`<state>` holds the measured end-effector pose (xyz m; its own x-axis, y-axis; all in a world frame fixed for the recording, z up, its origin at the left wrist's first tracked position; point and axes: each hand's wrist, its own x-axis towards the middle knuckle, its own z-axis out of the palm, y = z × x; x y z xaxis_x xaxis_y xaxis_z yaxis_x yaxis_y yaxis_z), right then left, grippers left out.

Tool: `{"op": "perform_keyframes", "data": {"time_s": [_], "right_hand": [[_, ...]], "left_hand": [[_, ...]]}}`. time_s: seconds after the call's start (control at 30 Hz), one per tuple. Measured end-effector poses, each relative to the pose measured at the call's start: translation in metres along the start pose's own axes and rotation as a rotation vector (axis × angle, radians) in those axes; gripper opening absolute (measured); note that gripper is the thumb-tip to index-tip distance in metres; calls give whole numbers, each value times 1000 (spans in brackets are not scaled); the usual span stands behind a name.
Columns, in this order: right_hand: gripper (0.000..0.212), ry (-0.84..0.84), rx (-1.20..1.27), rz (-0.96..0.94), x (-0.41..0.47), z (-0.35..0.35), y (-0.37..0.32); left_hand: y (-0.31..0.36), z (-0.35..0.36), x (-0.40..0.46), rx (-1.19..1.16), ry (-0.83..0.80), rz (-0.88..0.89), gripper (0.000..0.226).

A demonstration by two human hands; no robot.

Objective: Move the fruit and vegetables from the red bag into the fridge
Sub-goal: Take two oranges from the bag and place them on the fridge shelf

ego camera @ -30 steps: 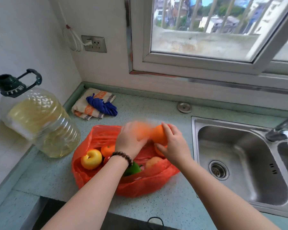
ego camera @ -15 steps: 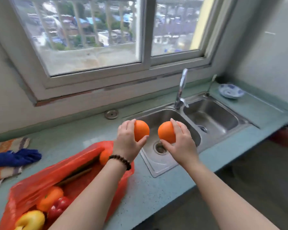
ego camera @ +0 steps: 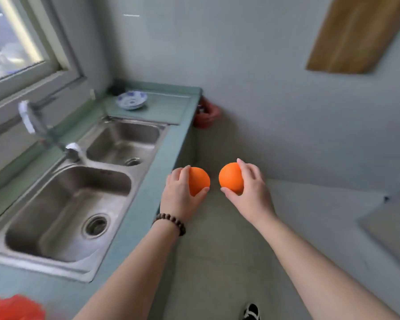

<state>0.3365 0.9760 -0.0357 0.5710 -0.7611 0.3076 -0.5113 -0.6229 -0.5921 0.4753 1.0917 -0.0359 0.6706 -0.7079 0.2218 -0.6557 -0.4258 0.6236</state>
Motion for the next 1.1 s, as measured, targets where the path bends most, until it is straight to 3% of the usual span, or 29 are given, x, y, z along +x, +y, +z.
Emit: {"op": "perform_keyframes", "data": {"time_s": [0.4, 0.8, 1.1], "right_hand": [[81, 338, -117, 407, -13, -151, 213], [79, 613, -196, 642, -29, -316, 394], [80, 736, -248, 766, -23, -394, 495]], "left_hand": [[210, 190, 37, -77, -318, 392, 72], [423, 355, 58, -184, -507, 611, 73], [549, 456, 77, -273, -624, 738, 73]]}}
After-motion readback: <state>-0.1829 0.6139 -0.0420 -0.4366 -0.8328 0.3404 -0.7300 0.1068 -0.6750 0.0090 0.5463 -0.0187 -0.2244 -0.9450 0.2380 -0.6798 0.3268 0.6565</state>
